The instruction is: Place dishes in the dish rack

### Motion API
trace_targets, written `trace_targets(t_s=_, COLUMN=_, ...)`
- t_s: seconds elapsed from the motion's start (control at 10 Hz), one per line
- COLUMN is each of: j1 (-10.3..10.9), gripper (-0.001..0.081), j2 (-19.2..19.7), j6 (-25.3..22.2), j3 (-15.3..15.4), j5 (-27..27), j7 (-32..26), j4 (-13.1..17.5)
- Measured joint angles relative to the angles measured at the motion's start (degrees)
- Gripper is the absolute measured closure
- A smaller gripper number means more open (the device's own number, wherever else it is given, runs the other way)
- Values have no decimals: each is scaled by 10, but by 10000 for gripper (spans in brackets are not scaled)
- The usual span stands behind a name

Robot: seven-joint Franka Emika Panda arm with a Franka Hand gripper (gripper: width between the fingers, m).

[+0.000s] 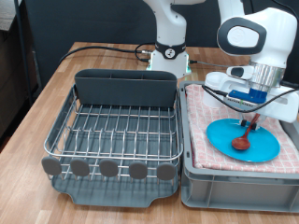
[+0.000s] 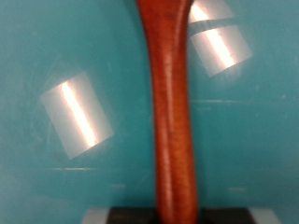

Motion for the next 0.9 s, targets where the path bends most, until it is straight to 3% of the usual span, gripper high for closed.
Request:
trace_targets(t_s=0.1, j1=0, gripper=718, j2=0, j6=0, j3=0, j5=1, j7=-1, j4=1)
trace_targets(t_s=0.4, j1=0, gripper=718, j2=-17, j6=-11, j3=6, j5=19, j7=-11, j4=2)
trace_targets(t_s=0.6, j1=-6, gripper=718, j2=-57, j6=-17, j3=17, j5=79, j7=-41, j4=-12)
trace_targets(t_s=0.9, j1=-12, gripper=718, j2=-129, j6=1, j3=24, j5=204, j7=-67, j4=-64)
